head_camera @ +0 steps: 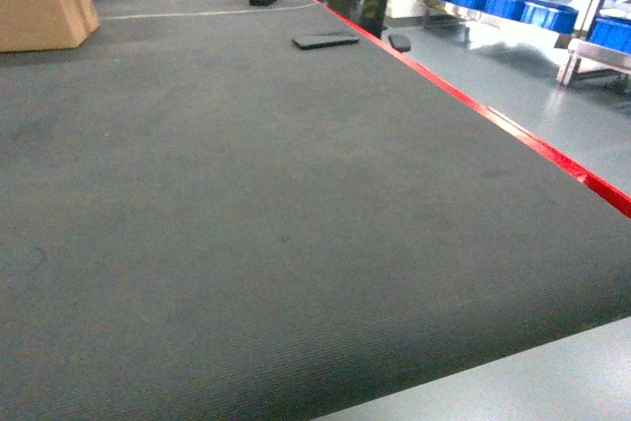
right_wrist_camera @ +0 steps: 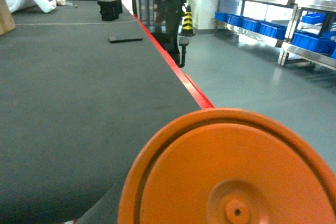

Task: Sort blue parts and orange caps into right shelf containers

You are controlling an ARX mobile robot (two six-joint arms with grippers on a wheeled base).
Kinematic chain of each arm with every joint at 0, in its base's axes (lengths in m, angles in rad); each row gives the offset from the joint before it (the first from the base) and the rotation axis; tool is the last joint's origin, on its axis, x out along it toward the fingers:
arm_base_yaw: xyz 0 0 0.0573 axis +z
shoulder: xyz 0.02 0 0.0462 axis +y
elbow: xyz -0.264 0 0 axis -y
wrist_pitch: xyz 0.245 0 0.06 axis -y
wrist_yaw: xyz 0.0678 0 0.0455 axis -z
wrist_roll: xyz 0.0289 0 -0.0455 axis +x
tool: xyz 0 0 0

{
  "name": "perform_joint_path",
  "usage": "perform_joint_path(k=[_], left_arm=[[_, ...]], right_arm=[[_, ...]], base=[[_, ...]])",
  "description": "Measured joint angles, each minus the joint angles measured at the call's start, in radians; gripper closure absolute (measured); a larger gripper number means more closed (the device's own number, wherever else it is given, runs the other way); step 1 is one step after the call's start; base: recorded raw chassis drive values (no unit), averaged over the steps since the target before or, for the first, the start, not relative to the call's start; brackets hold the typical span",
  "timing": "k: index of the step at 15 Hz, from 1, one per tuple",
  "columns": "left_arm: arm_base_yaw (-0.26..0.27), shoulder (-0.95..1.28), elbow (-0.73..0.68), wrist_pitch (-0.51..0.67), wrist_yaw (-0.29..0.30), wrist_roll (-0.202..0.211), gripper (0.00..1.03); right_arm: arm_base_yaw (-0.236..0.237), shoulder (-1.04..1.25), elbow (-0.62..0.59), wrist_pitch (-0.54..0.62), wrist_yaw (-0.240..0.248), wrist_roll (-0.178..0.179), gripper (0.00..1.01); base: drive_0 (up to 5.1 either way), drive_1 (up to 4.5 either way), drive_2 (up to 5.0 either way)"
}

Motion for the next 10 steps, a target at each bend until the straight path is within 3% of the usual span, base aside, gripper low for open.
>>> perform_joint_path(k=[10], left_arm=[[0.0,0.0,0.0,0.0,0.0,0.0,0.61]], right_arm=[[0.0,0.0,0.0,0.0,0.0,0.0,0.58]], base=[[-1.6,-1.59,-1.6]])
